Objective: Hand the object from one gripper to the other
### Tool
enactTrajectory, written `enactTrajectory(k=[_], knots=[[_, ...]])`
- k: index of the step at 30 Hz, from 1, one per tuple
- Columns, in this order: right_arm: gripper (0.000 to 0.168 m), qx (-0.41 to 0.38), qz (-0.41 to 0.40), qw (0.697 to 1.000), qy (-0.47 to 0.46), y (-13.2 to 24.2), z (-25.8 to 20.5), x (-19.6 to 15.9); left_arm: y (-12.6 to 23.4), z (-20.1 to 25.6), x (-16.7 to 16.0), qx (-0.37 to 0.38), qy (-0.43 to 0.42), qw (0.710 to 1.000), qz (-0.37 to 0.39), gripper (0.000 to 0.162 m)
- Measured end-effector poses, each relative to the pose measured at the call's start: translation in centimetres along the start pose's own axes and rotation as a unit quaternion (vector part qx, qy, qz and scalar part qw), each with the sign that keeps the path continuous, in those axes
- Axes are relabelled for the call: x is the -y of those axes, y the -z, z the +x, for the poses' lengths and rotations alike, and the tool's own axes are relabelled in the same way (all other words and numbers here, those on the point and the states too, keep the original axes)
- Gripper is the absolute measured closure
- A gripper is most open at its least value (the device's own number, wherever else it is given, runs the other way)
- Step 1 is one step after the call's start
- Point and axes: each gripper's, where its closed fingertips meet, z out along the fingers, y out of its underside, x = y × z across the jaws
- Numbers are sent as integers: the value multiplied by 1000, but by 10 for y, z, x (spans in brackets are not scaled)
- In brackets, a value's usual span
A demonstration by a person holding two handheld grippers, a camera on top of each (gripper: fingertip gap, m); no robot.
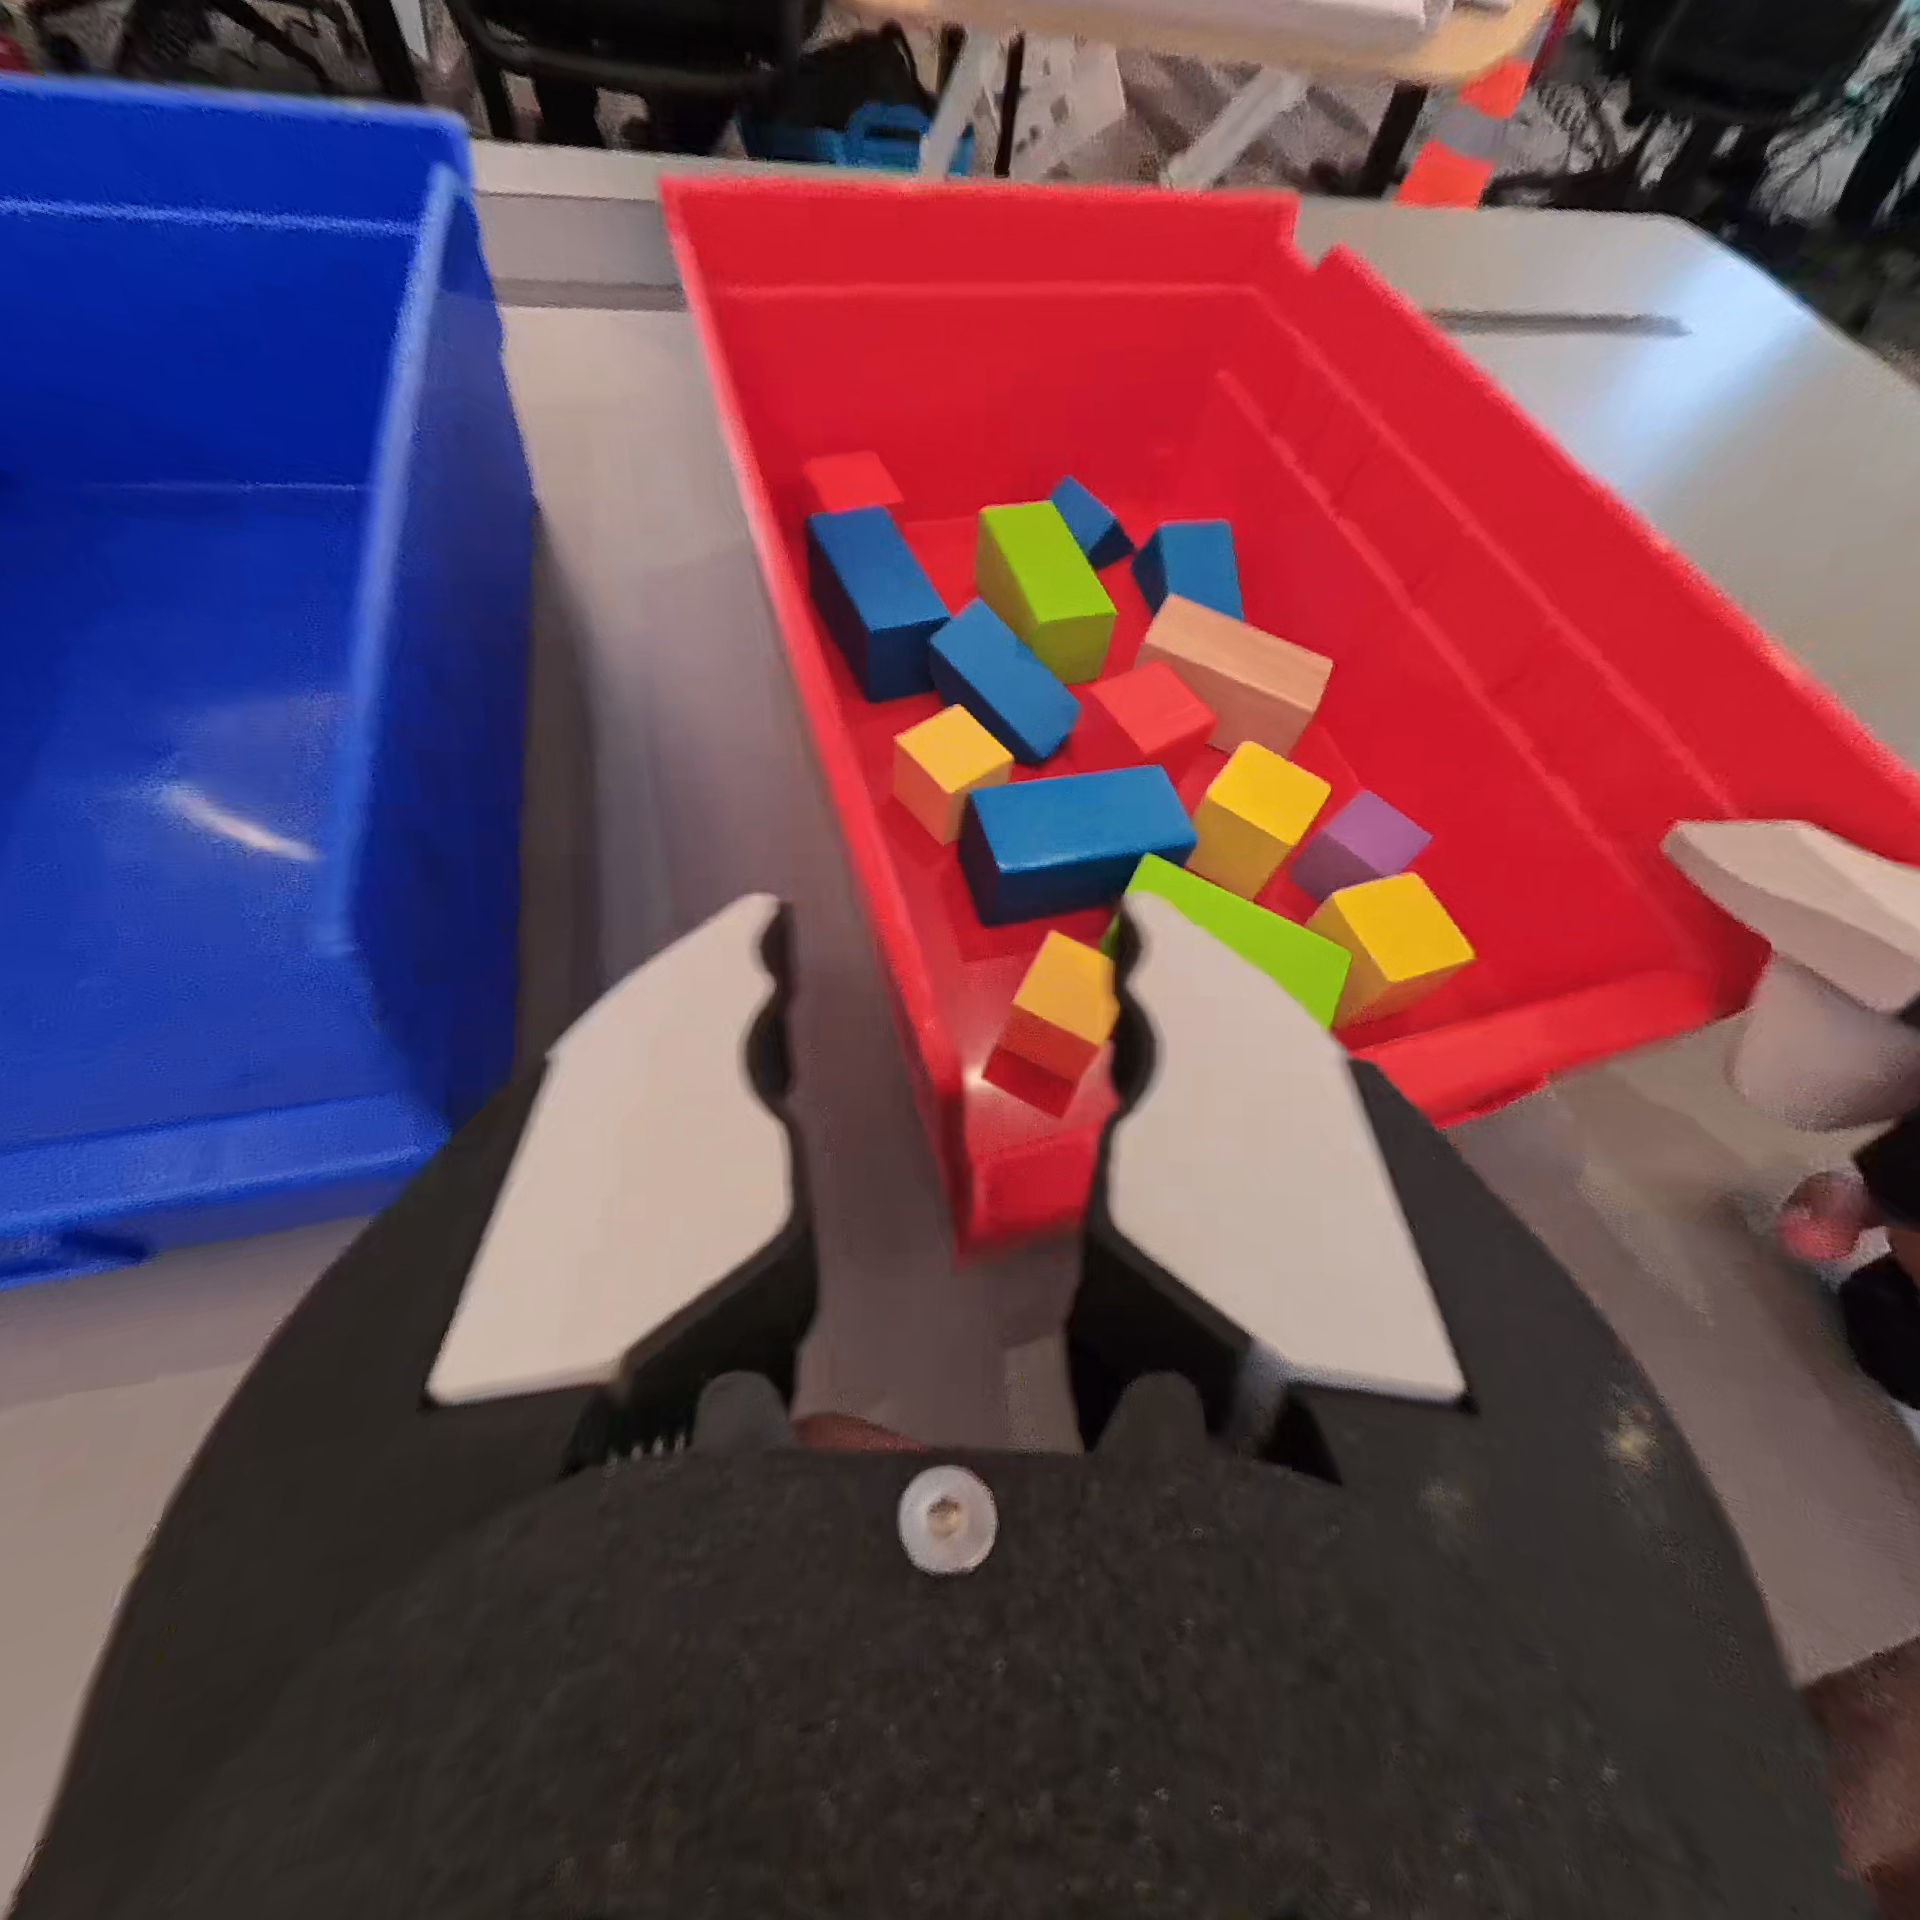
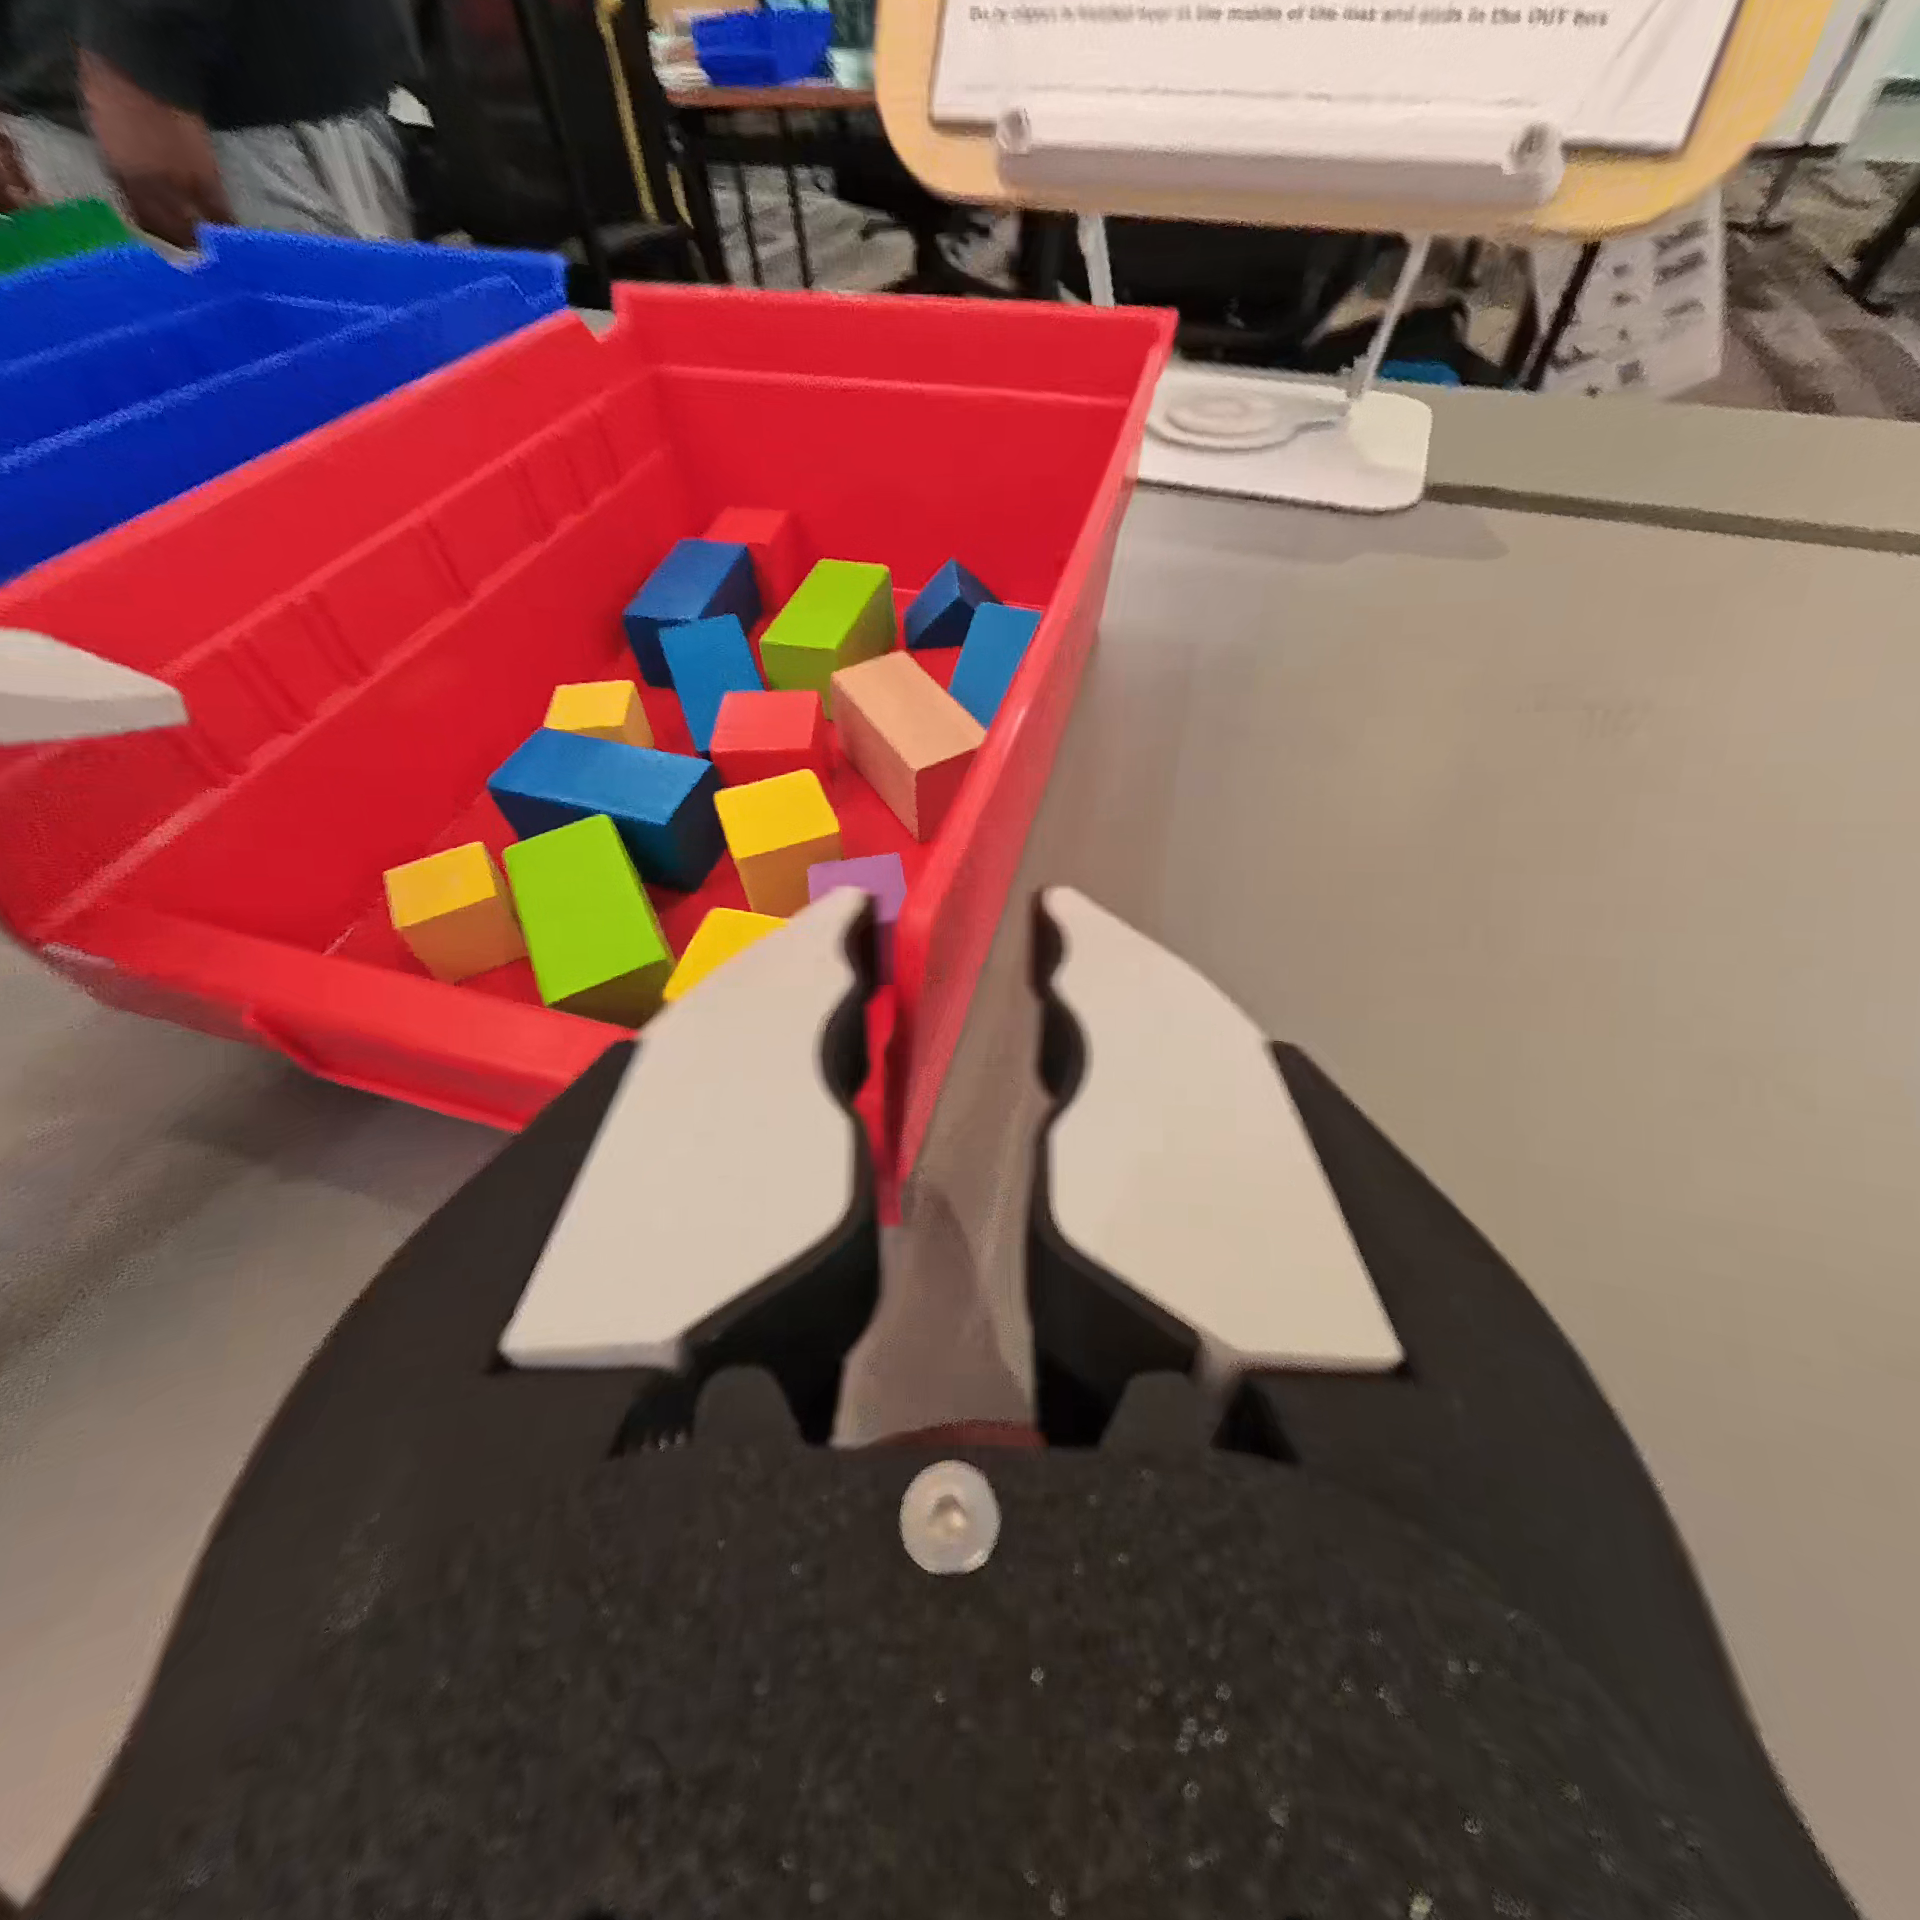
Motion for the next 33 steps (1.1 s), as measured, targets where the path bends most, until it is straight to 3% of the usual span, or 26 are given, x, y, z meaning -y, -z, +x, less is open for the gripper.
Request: enactTrajectory(k=[1,4,7,10,12,16,19,20,23,28,30,33], knots=[[128,19,13,1000,3,6,2,5,11,-10,9,16,7,1000,17,91],[123,62,32,998,13,26,12,12,63,-71,47,86,12,988,125,92],[117,90,55,994,-2,33,19,20,115,-168,67,153,65,966,197,99],[116,111,69,991,16,32,8,24,111,-258,52,143,110,972,153,102],[116,129,86,987,46,34,-9,26,88,-284,35,62,119,985,106,103],[111,228,151,959,73,59,-68,38,58,-280,36,-14,107,989,99,103],[116,313,220,916,124,90,-121,37,30,-285,20,26,91,994,47,124],[117,313,226,913,135,93,-132,32,23,-287,12,43,85,995,30,148],[117,332,190,912,145,94,-165,12,21,-288,7,77,140,986,44,156],[115,287,87,943,140,61,-208,-4,62,-258,-19,124,123,984,26,156],[100,249,38,963,98,43,-219,-1,88,-245,-34,153,113,981,22,156],[100,249,2,968,27,26,-247,6,125,-225,-56,177,116,977,19,156]])
